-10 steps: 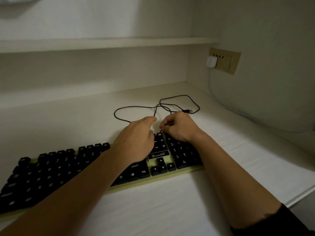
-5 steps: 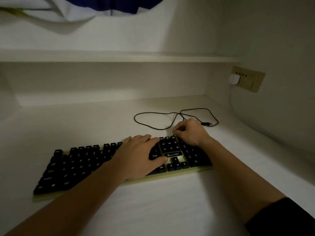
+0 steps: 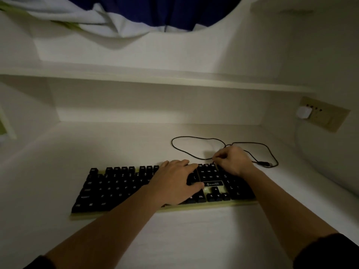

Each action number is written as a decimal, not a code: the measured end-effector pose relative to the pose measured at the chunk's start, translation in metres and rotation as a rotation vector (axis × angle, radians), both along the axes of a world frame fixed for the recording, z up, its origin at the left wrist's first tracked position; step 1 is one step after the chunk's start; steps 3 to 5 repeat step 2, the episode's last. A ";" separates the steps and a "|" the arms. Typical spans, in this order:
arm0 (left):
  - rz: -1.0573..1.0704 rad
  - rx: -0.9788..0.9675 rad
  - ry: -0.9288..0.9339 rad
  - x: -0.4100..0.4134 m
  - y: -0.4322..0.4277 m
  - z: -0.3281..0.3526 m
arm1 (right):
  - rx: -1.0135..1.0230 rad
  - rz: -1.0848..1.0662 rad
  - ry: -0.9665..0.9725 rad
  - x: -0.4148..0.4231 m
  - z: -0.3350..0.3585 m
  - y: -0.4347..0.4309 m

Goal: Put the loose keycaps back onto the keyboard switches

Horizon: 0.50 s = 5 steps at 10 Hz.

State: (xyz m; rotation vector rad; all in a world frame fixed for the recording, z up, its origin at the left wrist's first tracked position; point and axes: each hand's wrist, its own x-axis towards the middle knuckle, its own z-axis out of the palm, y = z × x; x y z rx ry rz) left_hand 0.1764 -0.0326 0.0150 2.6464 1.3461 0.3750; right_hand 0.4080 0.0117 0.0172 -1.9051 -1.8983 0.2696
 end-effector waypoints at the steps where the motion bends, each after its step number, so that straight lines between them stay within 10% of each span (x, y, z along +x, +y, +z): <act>1: 0.012 -0.021 -0.057 -0.008 0.010 0.013 | 0.074 -0.028 -0.084 -0.004 0.015 0.011; 5: 0.048 -0.008 -0.053 -0.018 0.031 0.027 | 0.140 0.037 -0.086 -0.028 0.034 0.029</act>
